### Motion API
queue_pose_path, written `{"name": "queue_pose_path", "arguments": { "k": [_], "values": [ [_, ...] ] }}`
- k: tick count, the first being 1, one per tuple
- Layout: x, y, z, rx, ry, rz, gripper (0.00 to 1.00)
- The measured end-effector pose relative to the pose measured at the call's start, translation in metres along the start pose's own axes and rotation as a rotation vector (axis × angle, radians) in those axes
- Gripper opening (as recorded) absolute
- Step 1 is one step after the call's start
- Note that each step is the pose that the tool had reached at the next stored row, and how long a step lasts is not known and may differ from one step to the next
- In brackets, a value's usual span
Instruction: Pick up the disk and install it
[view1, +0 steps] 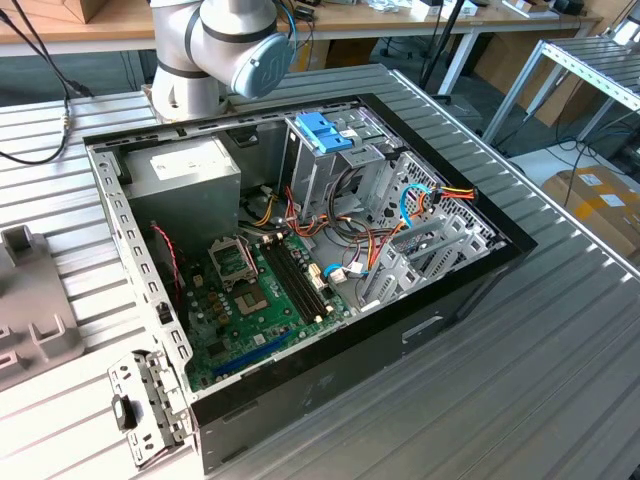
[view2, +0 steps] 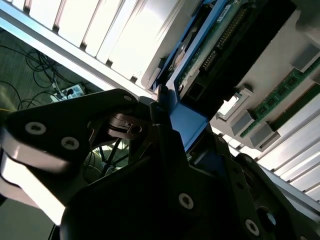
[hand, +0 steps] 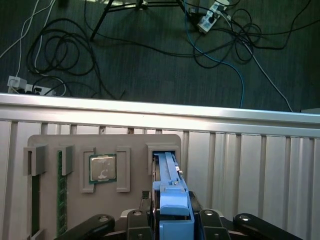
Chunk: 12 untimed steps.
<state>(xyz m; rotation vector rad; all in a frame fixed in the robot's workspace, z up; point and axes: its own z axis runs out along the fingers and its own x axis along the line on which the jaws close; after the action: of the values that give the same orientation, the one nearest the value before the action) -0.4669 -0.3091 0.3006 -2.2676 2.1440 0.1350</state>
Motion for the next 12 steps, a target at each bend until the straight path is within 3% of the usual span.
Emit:
{"name": "queue_pose_path", "arguments": {
  "k": [7,12],
  "values": [
    [0.0022,-0.0004,0.0065,-0.0019,-0.0002,0.001,0.38],
    [0.0048,-0.0007,0.0104,0.0000,-0.0014,0.028,0.38]
  ]
}}
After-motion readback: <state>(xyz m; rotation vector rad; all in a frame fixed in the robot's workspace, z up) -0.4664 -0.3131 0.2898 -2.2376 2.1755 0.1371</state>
